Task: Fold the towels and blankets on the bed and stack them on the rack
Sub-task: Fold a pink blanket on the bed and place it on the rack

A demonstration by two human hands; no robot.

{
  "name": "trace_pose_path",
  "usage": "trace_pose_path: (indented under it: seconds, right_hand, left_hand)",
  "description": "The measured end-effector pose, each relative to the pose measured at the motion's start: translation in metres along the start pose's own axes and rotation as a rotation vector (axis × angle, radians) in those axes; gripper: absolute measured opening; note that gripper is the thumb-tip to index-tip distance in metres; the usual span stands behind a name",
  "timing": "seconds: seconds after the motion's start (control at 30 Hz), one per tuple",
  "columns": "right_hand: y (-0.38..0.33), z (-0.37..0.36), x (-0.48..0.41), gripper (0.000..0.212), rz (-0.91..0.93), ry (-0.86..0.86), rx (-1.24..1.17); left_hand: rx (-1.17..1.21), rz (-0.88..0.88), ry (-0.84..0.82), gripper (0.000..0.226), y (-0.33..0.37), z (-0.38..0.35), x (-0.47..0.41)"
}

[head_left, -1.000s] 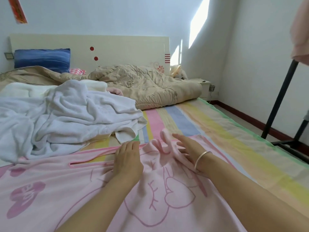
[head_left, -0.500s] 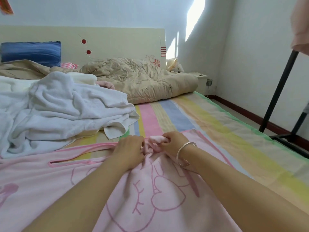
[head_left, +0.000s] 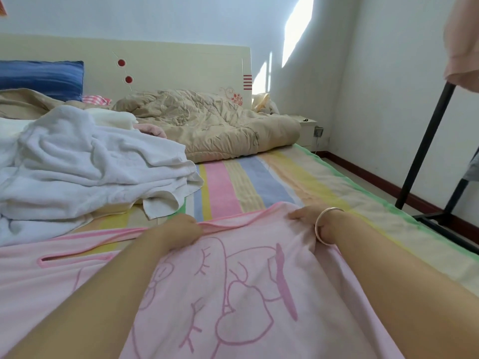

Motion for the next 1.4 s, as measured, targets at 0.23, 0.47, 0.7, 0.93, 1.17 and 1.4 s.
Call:
trace_pose_path:
  seconds: [0.23, 0.47, 0.7, 0.93, 1.17, 1.4]
  right_hand:
    - [0.005, -0.004, -0.033, 0.045, 0.062, 0.179, 0.022]
    - [0.003, 0.001, -0.044, 0.023, 0.175, 0.424, 0.25]
    - [-0.003, 0.002, -0.052, 0.05, 0.027, 0.421, 0.493]
    - [0.007, 0.011, -0.016, 0.056, -0.005, 0.14, 0.292]
    - [0.051, 0.037, 0.053, 0.032, -0.121, -0.175, 0.039]
    - [0.071, 0.029, 0.13, 0.029, -0.115, -0.292, 0.287]
  left_hand:
    - [0.107, -0.08, 0.164, 0.054, -0.015, -0.005, -0.01]
    - [-0.266, 0.114, 0.383, 0.047, -0.005, -0.019, -0.02]
    - [-0.518, -0.048, 0.564, 0.027, 0.013, -0.03, -0.008]
    - [-1.02, -0.319, 0.626, 0.037, 0.032, -0.032, 0.016]
    - [-0.374, -0.533, 0.597, 0.043, 0.039, -0.041, 0.119]
    - [-0.071, -0.43, 0.231, 0.005, 0.106, -0.077, 0.263]
Point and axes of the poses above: each hand's wrist, its own x-axis away from the middle knuckle, its own z-axis out of the back of the hand, y = z × x, the point moved 4 cm from there along -x, towards the middle knuckle, and after that the axes turned 4 degrees about x, right-handed, at the moved point
